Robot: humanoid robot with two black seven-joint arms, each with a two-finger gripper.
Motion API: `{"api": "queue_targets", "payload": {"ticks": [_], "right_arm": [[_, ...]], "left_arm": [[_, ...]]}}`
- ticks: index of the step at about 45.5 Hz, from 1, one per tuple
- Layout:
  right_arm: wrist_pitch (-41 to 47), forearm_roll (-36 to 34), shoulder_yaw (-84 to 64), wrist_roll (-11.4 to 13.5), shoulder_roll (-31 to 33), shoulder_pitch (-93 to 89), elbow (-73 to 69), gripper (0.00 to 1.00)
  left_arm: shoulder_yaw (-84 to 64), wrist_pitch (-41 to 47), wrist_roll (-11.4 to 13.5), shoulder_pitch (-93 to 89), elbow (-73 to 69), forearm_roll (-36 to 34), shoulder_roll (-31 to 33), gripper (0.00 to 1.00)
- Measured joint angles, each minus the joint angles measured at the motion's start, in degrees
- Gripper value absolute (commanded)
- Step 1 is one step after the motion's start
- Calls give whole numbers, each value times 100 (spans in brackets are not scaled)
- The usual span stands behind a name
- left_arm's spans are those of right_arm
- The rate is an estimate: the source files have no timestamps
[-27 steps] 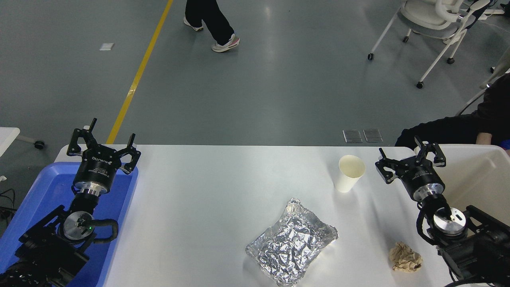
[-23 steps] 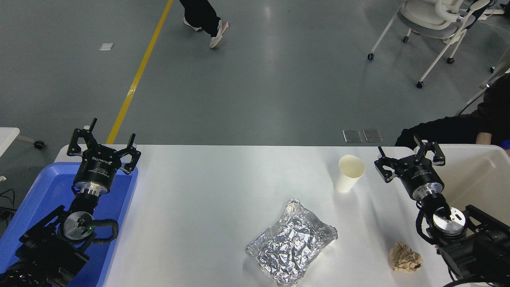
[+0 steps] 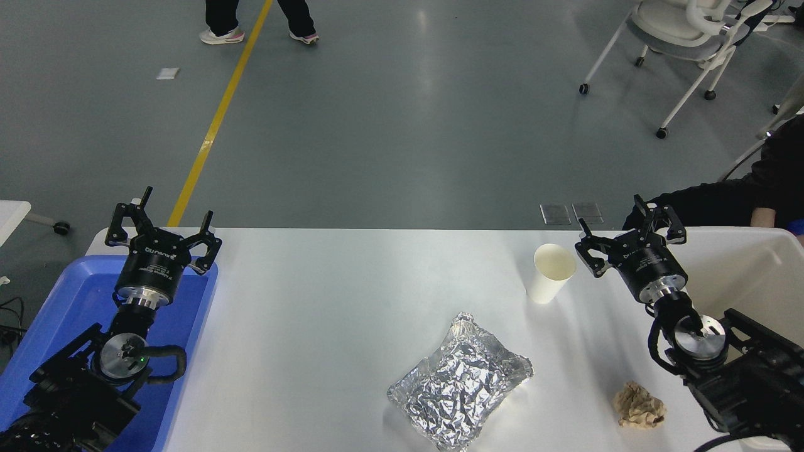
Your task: Pick up paper cup place in dustbin
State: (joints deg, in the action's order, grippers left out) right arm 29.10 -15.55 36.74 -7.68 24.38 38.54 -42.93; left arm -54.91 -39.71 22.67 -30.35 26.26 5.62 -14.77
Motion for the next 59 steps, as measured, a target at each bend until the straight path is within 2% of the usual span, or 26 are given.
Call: {"api": "queue_targets", "payload": {"ticks": [4, 11, 20, 28, 41, 59], "right_arm": [[-7, 671, -578, 73, 292, 489, -309, 100], [25, 1369, -2183, 211, 721, 1639, -661, 100], [214, 1880, -4327, 372, 981, 3289, -1047, 100], [480, 2144, -5778, 416, 988, 4669, -1550, 100], [1058, 2280, -8174, 454, 453, 7020, -2804, 100], [1500, 1950, -9820, 467, -368, 9229, -4050, 100]], "left_arm": [[5, -1, 0, -4, 0, 0, 0, 100], [10, -2, 0, -6, -2, 1, 0, 100], [13, -2, 1, -7, -4, 0, -1, 100], [15, -2, 9, -6, -3, 0, 4, 100], [12, 7, 10, -6, -4, 1, 0, 100], [7, 7, 1, -6, -4, 1, 1, 100]]}}
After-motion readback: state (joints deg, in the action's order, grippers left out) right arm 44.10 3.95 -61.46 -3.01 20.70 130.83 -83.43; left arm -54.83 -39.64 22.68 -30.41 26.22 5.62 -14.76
